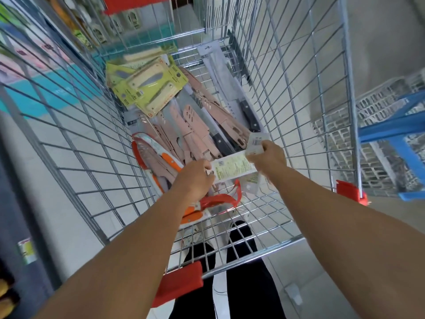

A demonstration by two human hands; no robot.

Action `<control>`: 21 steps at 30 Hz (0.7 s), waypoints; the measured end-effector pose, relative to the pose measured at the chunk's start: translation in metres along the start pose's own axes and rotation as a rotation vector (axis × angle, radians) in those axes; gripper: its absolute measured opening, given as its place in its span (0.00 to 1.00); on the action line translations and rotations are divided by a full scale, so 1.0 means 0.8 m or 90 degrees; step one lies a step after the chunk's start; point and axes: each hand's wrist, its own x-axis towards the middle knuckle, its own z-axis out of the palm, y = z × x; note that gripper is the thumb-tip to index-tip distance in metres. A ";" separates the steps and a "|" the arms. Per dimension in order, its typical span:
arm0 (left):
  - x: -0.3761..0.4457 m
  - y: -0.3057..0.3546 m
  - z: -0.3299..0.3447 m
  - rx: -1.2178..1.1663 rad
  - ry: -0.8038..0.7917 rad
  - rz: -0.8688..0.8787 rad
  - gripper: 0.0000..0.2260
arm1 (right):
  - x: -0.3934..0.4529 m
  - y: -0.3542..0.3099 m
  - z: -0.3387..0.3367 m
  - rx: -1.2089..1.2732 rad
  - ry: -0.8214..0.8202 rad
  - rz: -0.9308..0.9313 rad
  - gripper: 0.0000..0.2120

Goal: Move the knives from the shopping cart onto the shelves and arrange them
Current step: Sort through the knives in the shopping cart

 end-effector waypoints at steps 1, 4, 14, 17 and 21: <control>0.001 0.003 -0.004 -0.012 0.026 0.005 0.16 | -0.004 -0.007 -0.006 -0.010 0.010 -0.022 0.14; 0.009 0.016 -0.015 -0.025 0.046 0.049 0.24 | -0.017 -0.031 -0.021 -0.019 0.027 -0.119 0.10; 0.022 0.016 -0.052 0.008 0.055 0.079 0.26 | -0.041 -0.099 -0.001 0.385 -0.104 -0.175 0.37; 0.028 0.004 -0.072 0.007 0.016 0.088 0.22 | -0.029 -0.123 0.017 0.441 -0.103 -0.087 0.35; 0.047 -0.001 -0.107 -0.115 0.038 0.041 0.21 | -0.014 -0.169 0.034 0.507 -0.190 -0.041 0.29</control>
